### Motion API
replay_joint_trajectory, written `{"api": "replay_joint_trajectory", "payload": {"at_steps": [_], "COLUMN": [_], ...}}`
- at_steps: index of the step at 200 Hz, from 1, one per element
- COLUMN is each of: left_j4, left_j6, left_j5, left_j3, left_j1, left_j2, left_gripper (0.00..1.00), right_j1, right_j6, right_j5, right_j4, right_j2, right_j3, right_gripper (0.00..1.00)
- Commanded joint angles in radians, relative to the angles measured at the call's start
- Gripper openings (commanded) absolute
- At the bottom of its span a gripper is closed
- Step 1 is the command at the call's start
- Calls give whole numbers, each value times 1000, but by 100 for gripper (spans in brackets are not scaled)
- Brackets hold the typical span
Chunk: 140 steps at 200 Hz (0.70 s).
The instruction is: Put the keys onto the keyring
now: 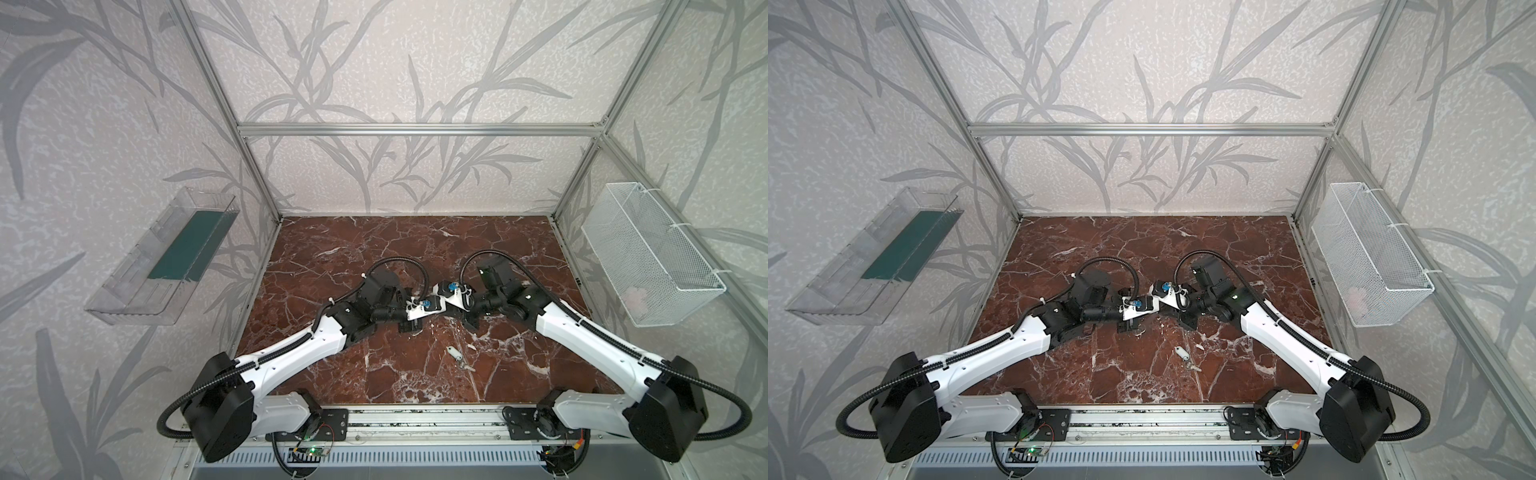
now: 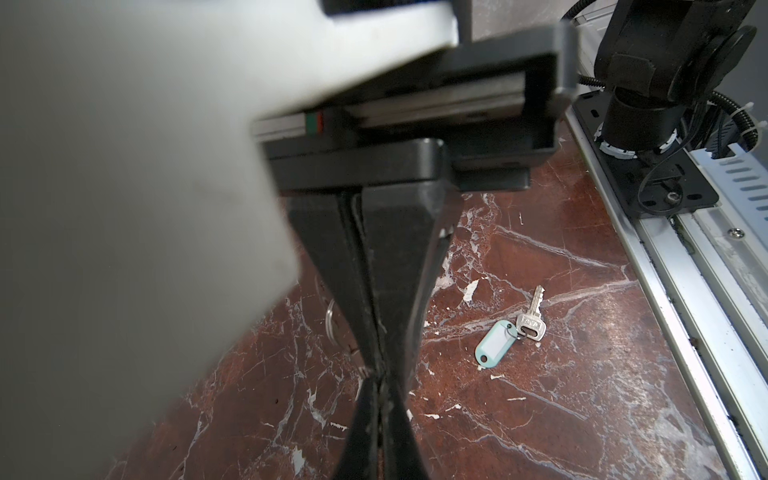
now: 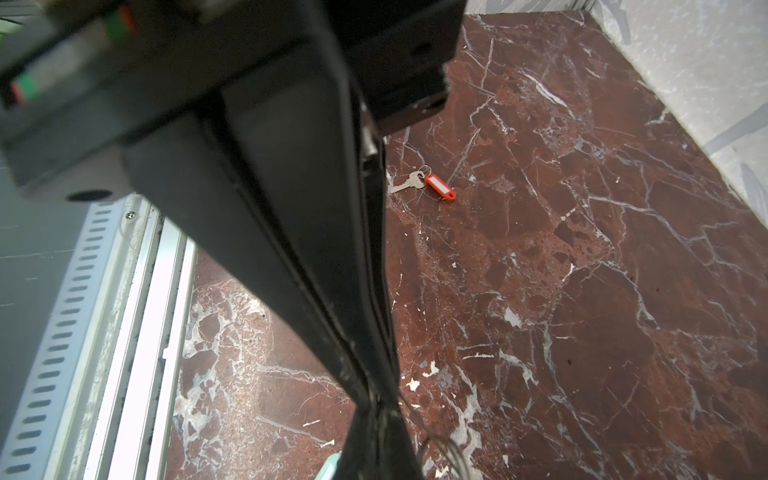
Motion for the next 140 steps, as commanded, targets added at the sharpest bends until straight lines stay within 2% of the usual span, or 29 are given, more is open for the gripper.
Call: {"api": "replay_joint_trajectory", "payload": {"at_steps": [1,19,44,140], "left_j4": [22,116,202,571], "left_j6": [-99,-169,-256,-526], "left_j5": [-14,-38,-25,-1], "left_j3": [1,-37,-65,-144], "left_j1": [-6,-3,2,13], "left_j2": [-9,-40,-67,-52], "left_gripper": [0,0,0,0], "right_j1": [-1,-28,-74,-90], "right_j6": [21,62,147,376], "right_j5": [55,68,47,-95], "right_j4": [70,153,276,508], "right_j2": [-56,-109,-188,-235], "right_j3": [20,-52,-156,-276], "right_gripper": [18,26,28,23]}}
